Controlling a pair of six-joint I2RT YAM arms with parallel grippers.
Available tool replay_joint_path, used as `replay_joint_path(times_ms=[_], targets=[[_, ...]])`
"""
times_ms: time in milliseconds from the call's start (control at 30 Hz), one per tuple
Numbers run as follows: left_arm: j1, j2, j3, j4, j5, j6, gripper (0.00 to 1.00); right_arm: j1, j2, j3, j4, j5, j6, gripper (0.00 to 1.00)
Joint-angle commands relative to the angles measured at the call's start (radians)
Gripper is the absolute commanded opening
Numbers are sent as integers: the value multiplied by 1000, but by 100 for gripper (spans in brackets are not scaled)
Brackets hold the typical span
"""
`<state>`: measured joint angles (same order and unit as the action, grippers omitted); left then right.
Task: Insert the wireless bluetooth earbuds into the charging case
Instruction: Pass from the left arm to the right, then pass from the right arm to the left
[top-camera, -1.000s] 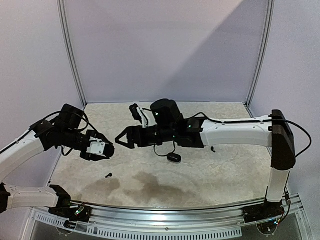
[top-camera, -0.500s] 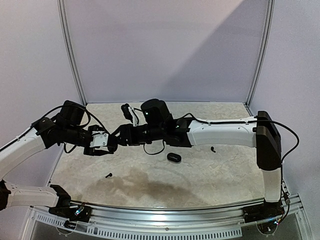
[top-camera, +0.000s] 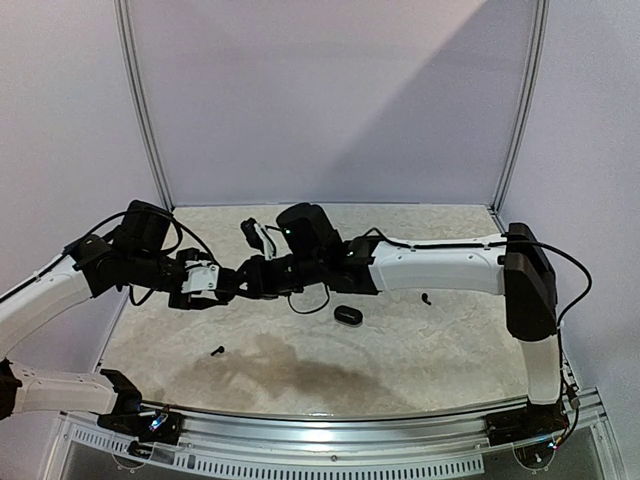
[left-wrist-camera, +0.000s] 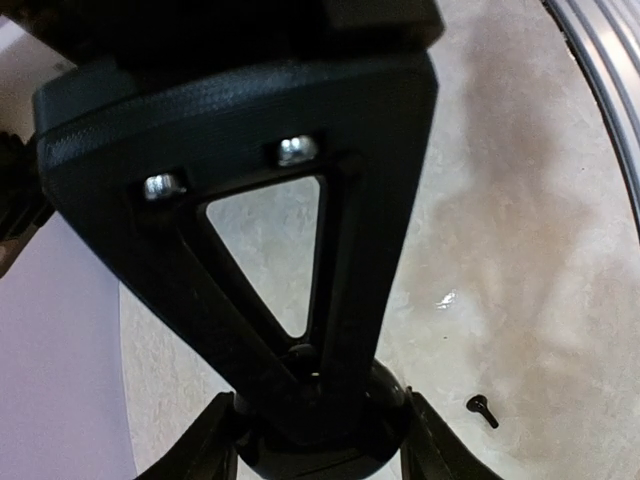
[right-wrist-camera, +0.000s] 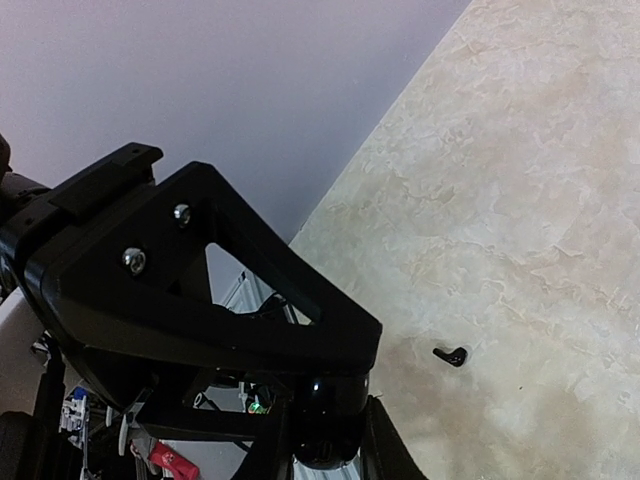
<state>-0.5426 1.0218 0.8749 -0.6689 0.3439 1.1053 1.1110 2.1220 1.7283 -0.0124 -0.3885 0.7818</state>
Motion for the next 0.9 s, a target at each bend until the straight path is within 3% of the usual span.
replay_joint_path(times_ms=[0, 100, 167, 200, 267, 300, 333, 500, 667, 800, 867], targets=[[-19, 4, 8, 34, 4, -27, 24, -2, 36, 33, -18, -42, -22, 10], [-21, -2, 11, 41, -5, -42, 25, -2, 35, 36, -30, -49, -30, 0], [-22, -7, 10, 41, -8, -49, 32, -3, 30, 32, -30, -53, -34, 0], [-22, -12, 8, 41, -9, -55, 45, -3, 26, 24, -19, -61, -35, 0], [-22, -26, 6, 40, -2, -77, 83, -9, 17, 3, 15, -78, -27, 0], [-22, -39, 4, 39, 5, -92, 96, -15, 4, -15, 38, -83, -22, 0], [-21, -51, 4, 33, 18, -109, 99, -24, -7, -40, 58, -82, -17, 0], [2, -147, 9, -25, 182, -300, 99, -57, -138, -147, 107, -4, -90, 0], [43, -242, -21, 182, 426, -880, 98, -58, -335, -299, 241, 94, -314, 0], [45, -298, -140, 617, 520, -1336, 67, -21, -464, -402, 372, 205, -446, 0], [43, -299, -168, 748, 507, -1452, 62, 0, -485, -403, 408, 210, -520, 0]])
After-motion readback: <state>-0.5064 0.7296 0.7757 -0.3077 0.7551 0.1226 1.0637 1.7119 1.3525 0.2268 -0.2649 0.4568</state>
